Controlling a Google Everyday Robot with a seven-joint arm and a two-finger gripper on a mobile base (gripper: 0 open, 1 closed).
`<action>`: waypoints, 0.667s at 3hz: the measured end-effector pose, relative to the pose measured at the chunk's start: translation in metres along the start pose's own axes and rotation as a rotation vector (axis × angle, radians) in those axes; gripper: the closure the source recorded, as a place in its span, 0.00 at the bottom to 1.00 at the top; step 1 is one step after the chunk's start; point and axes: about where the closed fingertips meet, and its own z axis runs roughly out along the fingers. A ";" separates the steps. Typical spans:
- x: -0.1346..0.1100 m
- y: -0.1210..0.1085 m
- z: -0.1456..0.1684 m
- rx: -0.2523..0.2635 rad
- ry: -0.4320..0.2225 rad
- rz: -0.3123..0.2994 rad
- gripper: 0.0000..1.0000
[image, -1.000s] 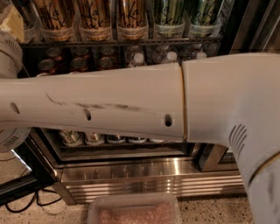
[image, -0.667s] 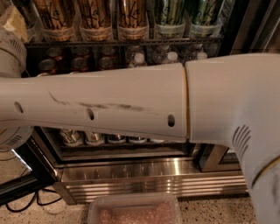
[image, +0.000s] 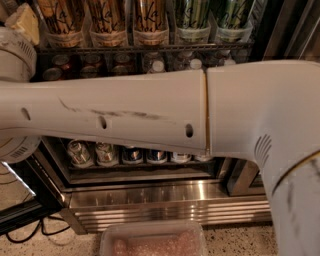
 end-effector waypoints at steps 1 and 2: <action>0.000 0.000 0.000 0.000 0.000 0.000 0.36; -0.002 -0.001 0.002 0.002 -0.005 -0.001 0.37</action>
Offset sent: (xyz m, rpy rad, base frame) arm 0.0006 0.0005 0.0002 -0.0002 -0.0005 0.0003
